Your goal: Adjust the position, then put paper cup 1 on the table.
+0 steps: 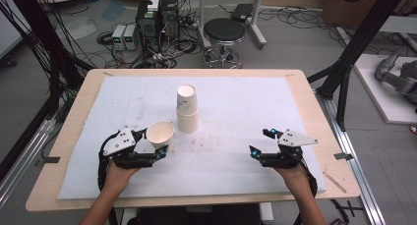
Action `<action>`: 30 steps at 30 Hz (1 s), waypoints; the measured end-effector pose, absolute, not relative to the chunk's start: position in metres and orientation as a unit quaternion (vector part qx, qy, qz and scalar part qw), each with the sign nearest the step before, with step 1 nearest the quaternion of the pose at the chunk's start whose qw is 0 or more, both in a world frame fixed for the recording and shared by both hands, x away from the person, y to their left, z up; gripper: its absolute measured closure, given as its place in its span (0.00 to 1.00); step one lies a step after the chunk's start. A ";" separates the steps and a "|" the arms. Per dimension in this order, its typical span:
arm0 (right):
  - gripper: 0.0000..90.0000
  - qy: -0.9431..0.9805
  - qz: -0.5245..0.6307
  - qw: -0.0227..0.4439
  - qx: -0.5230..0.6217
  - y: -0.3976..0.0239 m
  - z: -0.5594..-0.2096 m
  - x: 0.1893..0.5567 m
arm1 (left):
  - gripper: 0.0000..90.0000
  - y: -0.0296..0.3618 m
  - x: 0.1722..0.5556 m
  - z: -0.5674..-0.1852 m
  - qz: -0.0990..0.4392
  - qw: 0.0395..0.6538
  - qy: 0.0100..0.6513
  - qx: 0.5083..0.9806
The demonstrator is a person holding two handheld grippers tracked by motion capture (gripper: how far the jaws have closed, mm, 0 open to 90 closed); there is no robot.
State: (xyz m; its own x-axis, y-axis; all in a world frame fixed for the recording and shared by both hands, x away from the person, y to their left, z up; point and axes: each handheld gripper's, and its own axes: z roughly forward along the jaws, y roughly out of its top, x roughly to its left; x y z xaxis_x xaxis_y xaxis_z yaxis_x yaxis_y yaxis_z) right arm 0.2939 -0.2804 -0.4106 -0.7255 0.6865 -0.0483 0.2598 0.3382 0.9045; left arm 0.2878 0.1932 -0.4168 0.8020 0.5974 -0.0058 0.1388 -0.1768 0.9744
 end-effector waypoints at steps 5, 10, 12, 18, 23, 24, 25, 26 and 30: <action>0.25 0.785 0.493 0.220 0.303 -0.283 -0.411 0.294 | 0.34 0.198 0.289 -0.417 0.203 0.593 0.257 0.735; 0.25 0.786 0.495 0.220 0.298 -0.282 -0.410 0.294 | 0.34 0.205 0.291 -0.416 0.212 0.597 0.268 0.726; 0.25 0.785 0.498 0.218 0.298 -0.282 -0.410 0.294 | 0.34 0.208 0.292 -0.417 0.217 0.596 0.273 0.723; 0.25 0.785 0.498 0.219 0.295 -0.283 -0.410 0.294 | 0.33 0.218 0.299 -0.418 0.235 0.593 0.289 0.714; 0.25 0.785 0.499 0.219 0.295 -0.284 -0.410 0.293 | 0.33 0.230 0.305 -0.418 0.252 0.588 0.309 0.704; 0.25 0.785 0.499 0.218 0.295 -0.284 -0.411 0.293 | 0.33 0.233 0.306 -0.418 0.254 0.587 0.314 0.702; 0.25 0.785 0.499 0.218 0.295 -0.283 -0.411 0.293 | 0.33 0.236 0.307 -0.418 0.259 0.585 0.320 0.699; 0.25 0.786 0.499 0.217 0.294 -0.283 -0.411 0.293 | 0.33 0.240 0.309 -0.419 0.263 0.581 0.326 0.698; 0.25 0.787 0.497 0.216 0.293 -0.283 -0.411 0.292 | 0.33 0.253 0.314 -0.423 0.275 0.564 0.351 0.695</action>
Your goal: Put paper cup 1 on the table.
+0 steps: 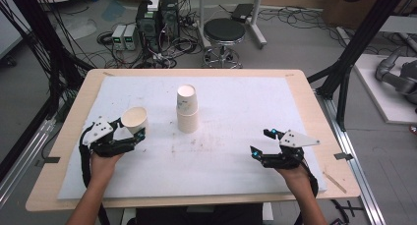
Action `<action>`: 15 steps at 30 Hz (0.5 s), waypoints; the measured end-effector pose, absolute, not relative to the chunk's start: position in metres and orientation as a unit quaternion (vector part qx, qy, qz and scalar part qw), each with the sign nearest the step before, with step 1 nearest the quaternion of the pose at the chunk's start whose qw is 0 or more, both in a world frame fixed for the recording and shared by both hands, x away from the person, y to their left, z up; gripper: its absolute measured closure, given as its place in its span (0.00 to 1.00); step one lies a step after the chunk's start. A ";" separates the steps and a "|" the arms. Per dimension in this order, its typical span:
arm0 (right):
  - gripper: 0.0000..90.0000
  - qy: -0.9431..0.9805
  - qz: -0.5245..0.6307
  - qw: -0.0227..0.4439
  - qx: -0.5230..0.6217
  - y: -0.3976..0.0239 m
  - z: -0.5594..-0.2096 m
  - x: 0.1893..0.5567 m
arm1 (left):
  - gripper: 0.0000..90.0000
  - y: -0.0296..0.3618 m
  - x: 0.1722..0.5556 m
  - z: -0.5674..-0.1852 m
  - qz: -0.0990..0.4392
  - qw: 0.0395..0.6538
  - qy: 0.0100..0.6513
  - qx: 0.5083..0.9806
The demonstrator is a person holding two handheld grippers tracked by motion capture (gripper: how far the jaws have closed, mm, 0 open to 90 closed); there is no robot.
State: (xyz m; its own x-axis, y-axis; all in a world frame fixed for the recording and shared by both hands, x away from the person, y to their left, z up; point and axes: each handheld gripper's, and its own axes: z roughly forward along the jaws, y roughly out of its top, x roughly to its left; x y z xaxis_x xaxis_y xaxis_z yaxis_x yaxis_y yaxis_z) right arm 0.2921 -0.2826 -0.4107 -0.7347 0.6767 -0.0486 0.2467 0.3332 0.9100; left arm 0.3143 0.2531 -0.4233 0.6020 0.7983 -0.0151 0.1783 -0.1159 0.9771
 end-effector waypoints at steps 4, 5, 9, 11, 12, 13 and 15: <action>0.25 0.787 0.498 0.216 0.293 -0.283 -0.410 0.292 | 0.33 0.264 0.318 -0.427 0.282 0.550 0.373 0.692; 0.25 0.786 0.500 0.214 0.294 -0.283 -0.410 0.292 | 0.33 0.266 0.319 -0.428 0.284 0.547 0.375 0.693; 0.25 0.787 0.499 0.214 0.294 -0.283 -0.410 0.292 | 0.33 0.272 0.323 -0.433 0.282 0.527 0.396 0.698; 0.25 0.787 0.499 0.213 0.294 -0.283 -0.410 0.292 | 0.33 0.273 0.324 -0.436 0.282 0.513 0.405 0.703; 0.25 0.787 0.498 0.215 0.293 -0.284 -0.410 0.292 | 0.33 0.274 0.325 -0.438 0.280 0.506 0.410 0.705; 0.25 0.787 0.498 0.213 0.294 -0.284 -0.410 0.292 | 0.33 0.275 0.325 -0.439 0.281 0.503 0.412 0.706; 0.25 0.788 0.498 0.213 0.294 -0.284 -0.410 0.292 | 0.33 0.277 0.326 -0.440 0.280 0.498 0.418 0.706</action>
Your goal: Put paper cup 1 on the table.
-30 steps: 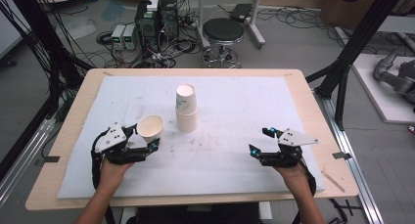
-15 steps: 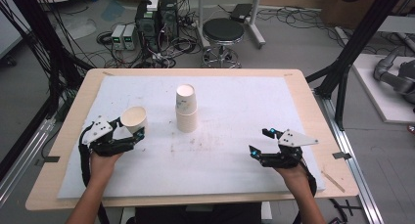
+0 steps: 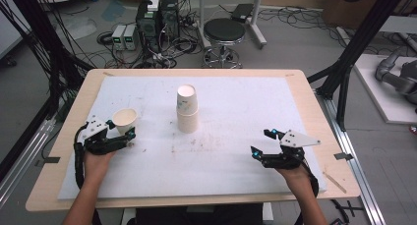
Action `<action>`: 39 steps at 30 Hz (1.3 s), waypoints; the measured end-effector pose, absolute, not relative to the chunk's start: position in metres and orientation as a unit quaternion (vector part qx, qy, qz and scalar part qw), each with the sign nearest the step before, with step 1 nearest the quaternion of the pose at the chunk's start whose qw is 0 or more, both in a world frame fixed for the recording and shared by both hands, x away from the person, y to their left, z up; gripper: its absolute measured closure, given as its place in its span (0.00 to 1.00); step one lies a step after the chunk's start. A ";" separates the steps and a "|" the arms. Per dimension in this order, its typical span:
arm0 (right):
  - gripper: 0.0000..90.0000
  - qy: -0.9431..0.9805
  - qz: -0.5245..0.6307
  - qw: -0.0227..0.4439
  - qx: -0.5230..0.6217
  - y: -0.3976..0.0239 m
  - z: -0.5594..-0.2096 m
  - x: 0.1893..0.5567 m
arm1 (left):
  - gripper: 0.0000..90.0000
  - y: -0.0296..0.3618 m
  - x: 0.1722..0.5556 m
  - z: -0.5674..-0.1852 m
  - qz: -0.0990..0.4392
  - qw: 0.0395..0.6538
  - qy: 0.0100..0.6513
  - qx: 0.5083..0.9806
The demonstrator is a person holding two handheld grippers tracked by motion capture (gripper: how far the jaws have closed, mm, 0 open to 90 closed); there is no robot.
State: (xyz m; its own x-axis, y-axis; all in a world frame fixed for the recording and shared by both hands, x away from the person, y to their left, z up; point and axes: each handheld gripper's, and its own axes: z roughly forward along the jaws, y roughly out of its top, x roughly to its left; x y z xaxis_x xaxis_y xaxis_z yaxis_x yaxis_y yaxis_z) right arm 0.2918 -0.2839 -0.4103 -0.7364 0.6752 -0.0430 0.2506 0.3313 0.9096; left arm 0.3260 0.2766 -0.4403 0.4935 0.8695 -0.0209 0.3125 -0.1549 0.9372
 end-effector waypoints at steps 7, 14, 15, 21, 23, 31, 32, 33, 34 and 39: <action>0.25 0.788 0.497 0.211 0.295 -0.284 -0.410 0.291 | 0.33 0.276 0.328 -0.444 0.279 0.477 0.431 0.713; 0.25 0.788 0.497 0.214 0.293 -0.284 -0.410 0.291 | 0.33 0.275 0.328 -0.448 0.281 0.442 0.440 0.729; 0.25 0.789 0.497 0.214 0.292 -0.285 -0.410 0.291 | 0.34 0.275 0.328 -0.448 0.281 0.441 0.442 0.729; 0.25 0.789 0.497 0.212 0.293 -0.285 -0.410 0.291 | 0.33 0.275 0.323 -0.448 0.284 0.428 0.440 0.737; 0.25 0.788 0.497 0.213 0.294 -0.285 -0.410 0.291 | 0.33 0.276 0.321 -0.448 0.283 0.425 0.442 0.738; 0.25 0.789 0.496 0.214 0.293 -0.285 -0.410 0.291 | 0.29 0.279 0.318 -0.450 0.274 0.425 0.456 0.732; 0.25 0.789 0.496 0.214 0.293 -0.285 -0.410 0.291 | 0.26 0.280 0.318 -0.450 0.267 0.431 0.460 0.729; 0.25 0.789 0.496 0.214 0.292 -0.285 -0.410 0.291 | 0.23 0.281 0.317 -0.450 0.264 0.438 0.455 0.729; 0.25 0.789 0.495 0.214 0.294 -0.286 -0.410 0.291 | 0.22 0.281 0.316 -0.450 0.263 0.441 0.454 0.728; 0.25 0.789 0.495 0.215 0.293 -0.286 -0.410 0.291 | 0.19 0.283 0.311 -0.447 0.267 0.456 0.454 0.718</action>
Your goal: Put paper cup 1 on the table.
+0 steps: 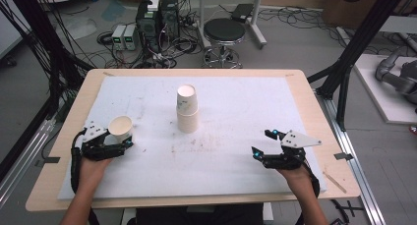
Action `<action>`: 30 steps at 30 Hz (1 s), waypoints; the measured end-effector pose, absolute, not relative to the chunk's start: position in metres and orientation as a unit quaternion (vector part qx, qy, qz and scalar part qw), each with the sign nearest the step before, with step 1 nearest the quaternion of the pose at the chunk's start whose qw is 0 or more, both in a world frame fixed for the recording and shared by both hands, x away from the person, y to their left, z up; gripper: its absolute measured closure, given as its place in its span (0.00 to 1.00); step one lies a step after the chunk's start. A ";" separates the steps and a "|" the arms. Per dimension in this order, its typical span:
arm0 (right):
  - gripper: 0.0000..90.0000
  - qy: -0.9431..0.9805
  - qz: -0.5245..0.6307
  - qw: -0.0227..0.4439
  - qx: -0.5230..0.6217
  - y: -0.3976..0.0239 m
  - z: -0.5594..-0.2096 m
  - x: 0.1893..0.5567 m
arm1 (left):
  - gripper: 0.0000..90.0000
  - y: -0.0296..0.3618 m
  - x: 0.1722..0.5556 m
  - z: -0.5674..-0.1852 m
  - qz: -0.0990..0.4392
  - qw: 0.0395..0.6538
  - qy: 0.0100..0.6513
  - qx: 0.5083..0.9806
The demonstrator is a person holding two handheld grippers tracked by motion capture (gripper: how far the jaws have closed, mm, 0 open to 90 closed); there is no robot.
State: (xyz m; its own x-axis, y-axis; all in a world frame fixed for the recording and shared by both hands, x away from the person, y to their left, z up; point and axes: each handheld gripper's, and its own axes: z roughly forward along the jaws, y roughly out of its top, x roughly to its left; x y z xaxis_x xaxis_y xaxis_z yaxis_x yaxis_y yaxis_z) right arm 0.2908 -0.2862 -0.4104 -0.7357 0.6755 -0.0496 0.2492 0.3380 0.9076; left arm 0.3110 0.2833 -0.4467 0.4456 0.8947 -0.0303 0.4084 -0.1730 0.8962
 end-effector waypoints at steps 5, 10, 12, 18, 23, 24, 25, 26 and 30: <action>0.25 0.791 0.493 0.214 0.293 -0.286 -0.411 0.291 | 0.19 0.287 0.305 -0.441 0.274 0.461 0.458 0.709; 0.25 0.790 0.494 0.213 0.294 -0.286 -0.411 0.291 | 0.18 0.286 0.300 -0.429 0.289 0.464 0.446 0.708; 0.25 0.791 0.493 0.213 0.295 -0.286 -0.411 0.291 | 0.17 0.287 0.296 -0.421 0.299 0.468 0.442 0.705; 0.25 0.790 0.493 0.214 0.296 -0.288 -0.411 0.291 | 0.17 0.283 0.286 -0.400 0.313 0.526 0.415 0.673; 0.25 0.786 0.497 0.211 0.301 -0.289 -0.410 0.291 | 0.17 0.267 0.283 -0.395 0.276 0.594 0.384 0.651; 0.25 0.785 0.498 0.213 0.301 -0.289 -0.410 0.291 | 0.17 0.264 0.283 -0.396 0.271 0.599 0.379 0.651; 0.25 0.785 0.497 0.213 0.301 -0.289 -0.410 0.291 | 0.17 0.262 0.283 -0.396 0.266 0.604 0.375 0.650; 0.25 0.785 0.498 0.213 0.301 -0.289 -0.409 0.291 | 0.17 0.259 0.283 -0.397 0.262 0.610 0.371 0.649; 0.25 0.785 0.498 0.212 0.302 -0.289 -0.409 0.291 | 0.17 0.252 0.282 -0.400 0.257 0.620 0.348 0.655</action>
State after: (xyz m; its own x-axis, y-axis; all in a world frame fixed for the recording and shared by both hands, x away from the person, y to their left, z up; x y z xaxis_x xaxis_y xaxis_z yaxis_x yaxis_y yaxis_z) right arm 0.2913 -0.2885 -0.4085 -0.7272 0.6857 -0.0318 0.2629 0.3210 0.9098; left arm 0.2821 0.2521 -0.3997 0.6268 0.7734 -0.0945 0.1377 0.0095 0.9904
